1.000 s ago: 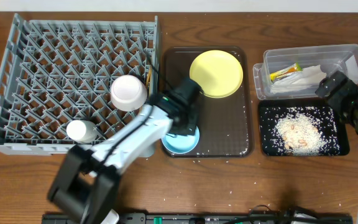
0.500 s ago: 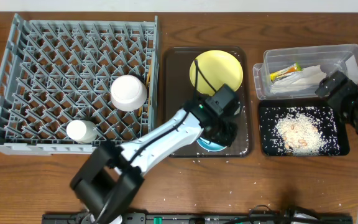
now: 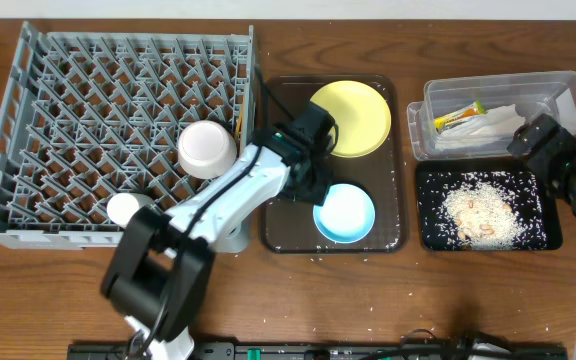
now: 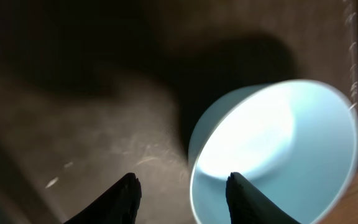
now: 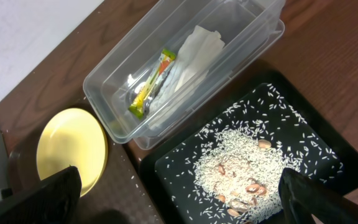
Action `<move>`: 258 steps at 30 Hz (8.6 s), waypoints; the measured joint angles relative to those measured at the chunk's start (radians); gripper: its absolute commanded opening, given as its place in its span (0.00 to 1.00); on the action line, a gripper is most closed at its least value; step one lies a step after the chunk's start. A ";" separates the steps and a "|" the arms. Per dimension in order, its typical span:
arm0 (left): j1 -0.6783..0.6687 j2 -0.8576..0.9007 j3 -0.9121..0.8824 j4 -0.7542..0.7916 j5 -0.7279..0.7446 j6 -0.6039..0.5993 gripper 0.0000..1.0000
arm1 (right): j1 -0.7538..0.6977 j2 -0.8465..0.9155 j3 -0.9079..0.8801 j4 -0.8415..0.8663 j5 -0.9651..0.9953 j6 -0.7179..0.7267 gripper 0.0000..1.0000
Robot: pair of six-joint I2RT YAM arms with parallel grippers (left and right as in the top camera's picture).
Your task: Sort waste into correct bins and load items into the dishwasher
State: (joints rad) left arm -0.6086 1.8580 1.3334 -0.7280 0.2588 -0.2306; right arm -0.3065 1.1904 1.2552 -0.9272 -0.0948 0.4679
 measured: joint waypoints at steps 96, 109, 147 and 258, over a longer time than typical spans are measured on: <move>0.288 0.025 0.024 0.035 -1.307 0.206 0.20 | 0.000 0.000 0.000 0.000 0.000 0.000 0.99; 0.625 -0.300 0.025 0.021 -0.632 0.138 0.08 | 0.000 0.000 0.000 0.000 0.000 0.000 0.99; 0.838 -0.251 0.025 -0.047 -0.002 0.249 0.07 | 0.000 0.000 0.000 0.000 0.000 0.000 0.99; 0.249 -0.512 0.064 -0.113 -0.121 0.137 0.56 | 0.703 0.438 -0.057 0.269 0.152 0.666 0.70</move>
State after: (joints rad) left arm -0.3592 1.3460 1.3972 -0.8410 0.1383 -0.0933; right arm 0.3969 1.6287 1.1980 -0.6586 0.0574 1.1336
